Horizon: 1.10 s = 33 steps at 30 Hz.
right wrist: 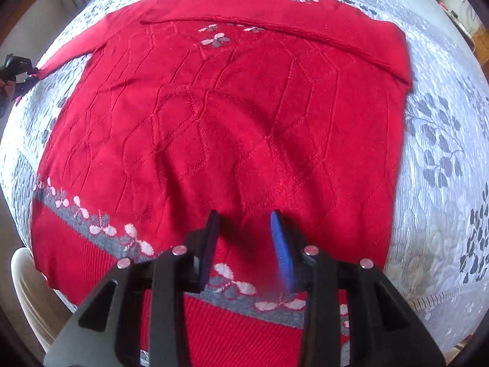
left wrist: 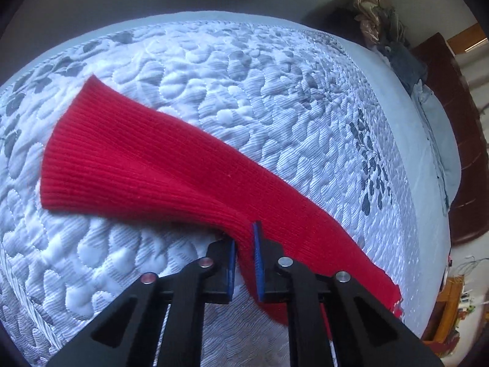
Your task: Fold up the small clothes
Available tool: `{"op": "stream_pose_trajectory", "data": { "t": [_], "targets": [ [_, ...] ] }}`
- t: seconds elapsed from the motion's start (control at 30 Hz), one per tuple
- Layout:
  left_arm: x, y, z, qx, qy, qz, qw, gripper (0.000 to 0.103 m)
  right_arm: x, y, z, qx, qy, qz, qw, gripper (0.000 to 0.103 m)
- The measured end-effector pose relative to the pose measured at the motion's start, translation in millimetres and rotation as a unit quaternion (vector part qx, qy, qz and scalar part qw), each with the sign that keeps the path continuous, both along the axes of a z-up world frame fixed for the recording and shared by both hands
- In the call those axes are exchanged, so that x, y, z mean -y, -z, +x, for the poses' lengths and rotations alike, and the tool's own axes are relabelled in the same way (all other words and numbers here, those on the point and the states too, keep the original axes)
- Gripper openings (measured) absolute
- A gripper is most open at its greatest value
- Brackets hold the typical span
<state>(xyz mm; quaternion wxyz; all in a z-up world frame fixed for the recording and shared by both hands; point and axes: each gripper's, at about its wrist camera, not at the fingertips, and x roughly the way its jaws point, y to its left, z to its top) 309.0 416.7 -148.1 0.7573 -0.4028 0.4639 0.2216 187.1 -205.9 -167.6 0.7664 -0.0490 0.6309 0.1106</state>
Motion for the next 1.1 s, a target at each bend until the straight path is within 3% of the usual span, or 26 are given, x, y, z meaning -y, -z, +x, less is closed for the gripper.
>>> {"op": "stream_pose_trajectory", "data": {
  "t": [0.1, 0.23, 0.5, 0.7, 1.1],
  "targets": [
    [24, -22, 6, 0.033, 0.031, 0.042, 0.9981, 0.009, 4, 1, -2, 0.002, 0.000, 0.001, 1.000, 0.035],
    [69, -52, 14, 0.072, 0.093, 0.065, 0.9910, 0.009, 12, 2, -9, 0.004, 0.003, 0.006, 1.000, 0.035],
    [208, -104, 25, 0.129, 0.237, 0.105, 0.9572, 0.009, 25, -2, -18, 0.009, 0.009, 0.020, 1.000, 0.035],
    [307, -107, 35, 0.141, 0.305, 0.109, 0.9357, 0.009, 41, -7, -25, 0.015, 0.017, 0.030, 0.999, 0.035],
    [455, -74, 49, 0.130, 0.383, 0.095, 0.9095, 0.009, 78, -11, -33, 0.023, 0.028, 0.051, 0.998, 0.036]
  ]
}}
